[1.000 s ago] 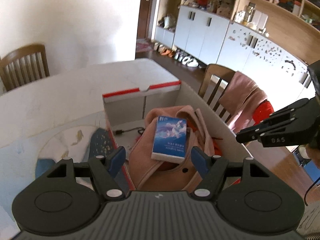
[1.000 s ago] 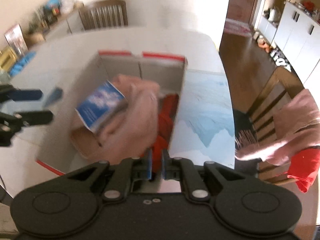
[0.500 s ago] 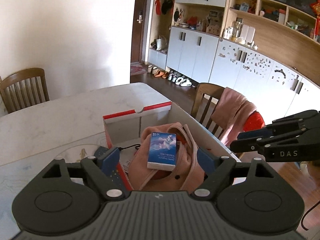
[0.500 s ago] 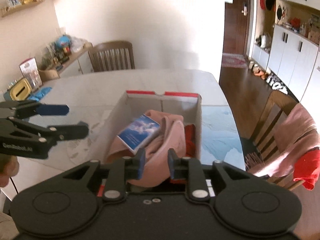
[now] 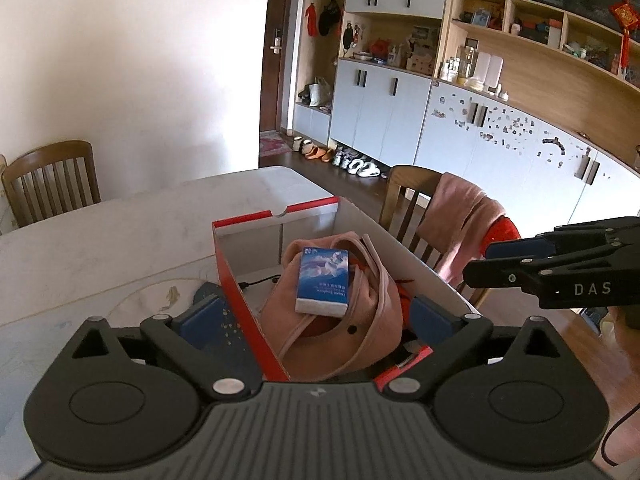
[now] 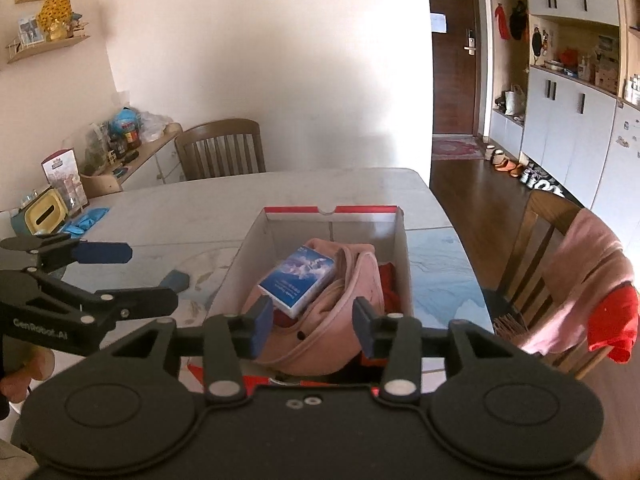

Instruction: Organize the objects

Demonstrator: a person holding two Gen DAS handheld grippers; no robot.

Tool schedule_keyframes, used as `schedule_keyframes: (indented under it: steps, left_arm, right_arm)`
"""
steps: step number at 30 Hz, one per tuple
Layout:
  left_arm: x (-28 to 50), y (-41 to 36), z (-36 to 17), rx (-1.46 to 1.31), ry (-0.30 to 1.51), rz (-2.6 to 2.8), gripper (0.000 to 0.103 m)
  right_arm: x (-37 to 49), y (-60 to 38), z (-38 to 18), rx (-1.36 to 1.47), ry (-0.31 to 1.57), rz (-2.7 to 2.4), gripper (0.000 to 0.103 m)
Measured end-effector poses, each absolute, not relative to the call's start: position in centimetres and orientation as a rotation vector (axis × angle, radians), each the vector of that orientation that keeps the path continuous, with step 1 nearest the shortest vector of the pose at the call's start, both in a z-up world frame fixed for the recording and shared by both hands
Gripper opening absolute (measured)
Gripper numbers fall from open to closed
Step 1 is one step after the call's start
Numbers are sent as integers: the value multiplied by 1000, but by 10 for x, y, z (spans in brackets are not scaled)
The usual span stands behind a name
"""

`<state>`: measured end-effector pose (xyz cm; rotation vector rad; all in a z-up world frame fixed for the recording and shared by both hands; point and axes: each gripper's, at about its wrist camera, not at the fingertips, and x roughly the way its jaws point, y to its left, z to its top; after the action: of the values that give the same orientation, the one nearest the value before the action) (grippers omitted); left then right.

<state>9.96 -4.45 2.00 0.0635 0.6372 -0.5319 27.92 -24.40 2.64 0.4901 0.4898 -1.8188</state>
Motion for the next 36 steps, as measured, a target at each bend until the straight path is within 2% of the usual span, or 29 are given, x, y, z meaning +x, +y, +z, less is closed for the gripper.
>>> schedule_keyframes:
  steps: [2, 8, 15, 18, 36]
  left_arm:
    - [98, -42, 19, 60, 643, -533, 102]
    - [92, -38, 16, 69, 629, -524, 102]
    - [86, -36, 17, 91, 606, -509, 102]
    - [85, -32, 17, 63, 613, -516, 102]
    - [90, -24, 10, 50, 634, -472, 102]
  right_arm:
    - [283, -240, 26, 467, 473, -1821, 61]
    - [286, -233, 26, 445, 432, -1808, 76]
    - [290, -227, 26, 423, 405, -1828, 99]
    - [291, -226, 26, 413, 398, -1828, 102]
    - [296, -227, 17, 436, 423, -1840, 102]
